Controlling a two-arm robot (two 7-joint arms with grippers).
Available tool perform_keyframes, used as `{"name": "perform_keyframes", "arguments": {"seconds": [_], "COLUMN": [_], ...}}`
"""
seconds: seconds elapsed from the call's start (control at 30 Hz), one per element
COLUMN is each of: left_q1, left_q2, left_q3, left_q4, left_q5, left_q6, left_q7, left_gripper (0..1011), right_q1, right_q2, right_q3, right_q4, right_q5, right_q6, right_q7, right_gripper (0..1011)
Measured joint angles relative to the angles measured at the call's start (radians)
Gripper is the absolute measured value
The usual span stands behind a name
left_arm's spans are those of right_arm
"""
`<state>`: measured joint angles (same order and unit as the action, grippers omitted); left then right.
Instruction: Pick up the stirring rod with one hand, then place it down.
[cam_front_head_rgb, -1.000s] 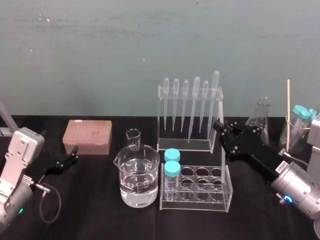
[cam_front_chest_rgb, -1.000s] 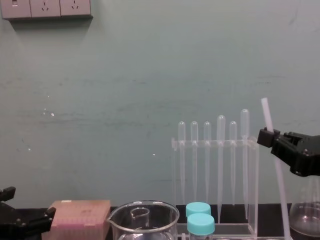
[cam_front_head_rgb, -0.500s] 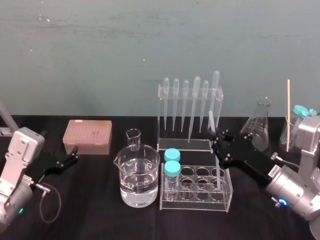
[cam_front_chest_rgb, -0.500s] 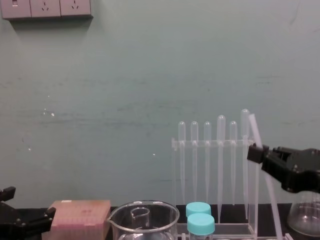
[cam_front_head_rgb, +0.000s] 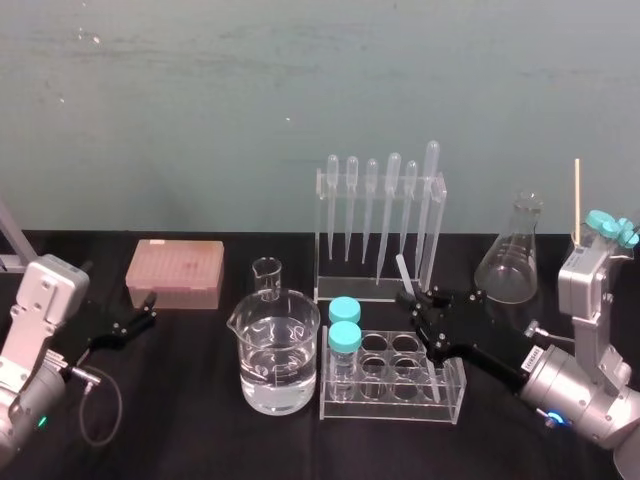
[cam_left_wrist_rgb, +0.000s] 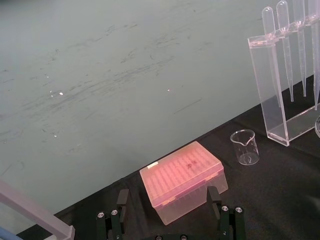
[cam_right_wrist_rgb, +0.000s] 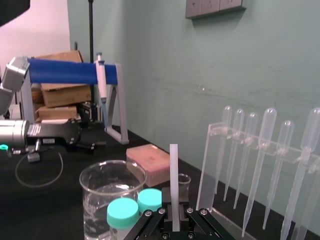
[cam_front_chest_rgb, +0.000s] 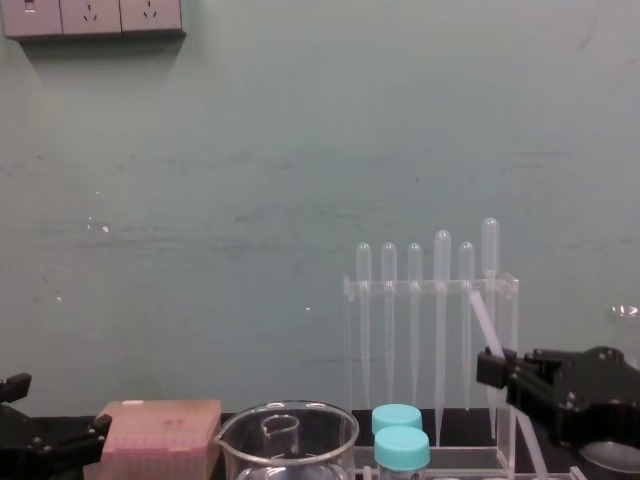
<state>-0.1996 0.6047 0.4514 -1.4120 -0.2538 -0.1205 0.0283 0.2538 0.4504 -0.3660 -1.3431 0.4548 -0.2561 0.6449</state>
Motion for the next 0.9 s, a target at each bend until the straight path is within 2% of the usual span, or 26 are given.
{"name": "perform_keyframes", "arguments": {"seconds": [0.33, 0.9], "left_q1": [0.000, 0.000], "left_q2": [0.000, 0.000], "left_q3": [0.000, 0.000], "left_q4": [0.000, 0.000], "left_q5": [0.000, 0.000], "left_q6": [0.000, 0.000], "left_q7": [0.000, 0.000], "left_gripper": [1000, 1000], "right_q1": [0.010, 0.010], "right_q2": [0.004, 0.005], "right_q3": [-0.014, -0.014], "right_q4": [0.030, 0.030], "right_q5": [-0.017, -0.019], "right_q6": [-0.004, -0.003], "right_q7": [0.006, 0.005], "right_gripper": [69, 70]}}
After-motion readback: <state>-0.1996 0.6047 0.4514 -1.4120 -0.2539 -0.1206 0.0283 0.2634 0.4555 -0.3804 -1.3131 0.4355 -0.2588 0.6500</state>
